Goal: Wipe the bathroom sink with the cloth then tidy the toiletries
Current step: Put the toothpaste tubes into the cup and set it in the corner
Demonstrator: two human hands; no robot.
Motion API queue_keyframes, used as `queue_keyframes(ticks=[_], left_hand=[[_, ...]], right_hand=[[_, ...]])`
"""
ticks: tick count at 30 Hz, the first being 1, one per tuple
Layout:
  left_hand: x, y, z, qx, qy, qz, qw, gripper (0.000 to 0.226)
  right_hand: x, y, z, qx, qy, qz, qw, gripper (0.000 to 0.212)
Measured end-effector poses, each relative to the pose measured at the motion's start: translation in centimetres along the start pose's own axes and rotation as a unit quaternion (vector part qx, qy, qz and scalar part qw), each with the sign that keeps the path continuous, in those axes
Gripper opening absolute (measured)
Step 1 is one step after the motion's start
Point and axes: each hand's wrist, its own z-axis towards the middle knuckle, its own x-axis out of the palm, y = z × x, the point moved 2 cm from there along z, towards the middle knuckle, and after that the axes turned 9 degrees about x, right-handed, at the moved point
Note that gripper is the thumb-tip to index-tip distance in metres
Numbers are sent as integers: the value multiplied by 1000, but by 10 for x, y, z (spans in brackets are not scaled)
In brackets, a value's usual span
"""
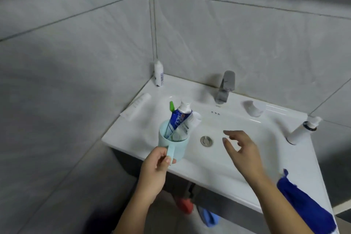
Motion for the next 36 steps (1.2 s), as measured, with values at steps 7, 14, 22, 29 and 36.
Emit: queue_keyframes(ticks=[7,14,22,29,36], left_hand=[[-39,22,13,-10,-51,-6,999,21],[-32,45,67,-42,-60,-15,997,22],[-4,63,163,-43,-26,-9,999,16],[30,89,255,-72,-8,-40,997,11],[48,104,318,-84,9,-47,995,22]], right_hand=[[35,22,14,-2,45,-34,998,18],[63,19,74,-16,62,-75,995,21],[96,7,168,0,78,-80,994,25],[110,8,227,72,4,-33,997,21],[128,10,252,85,-12,-52,995,26]])
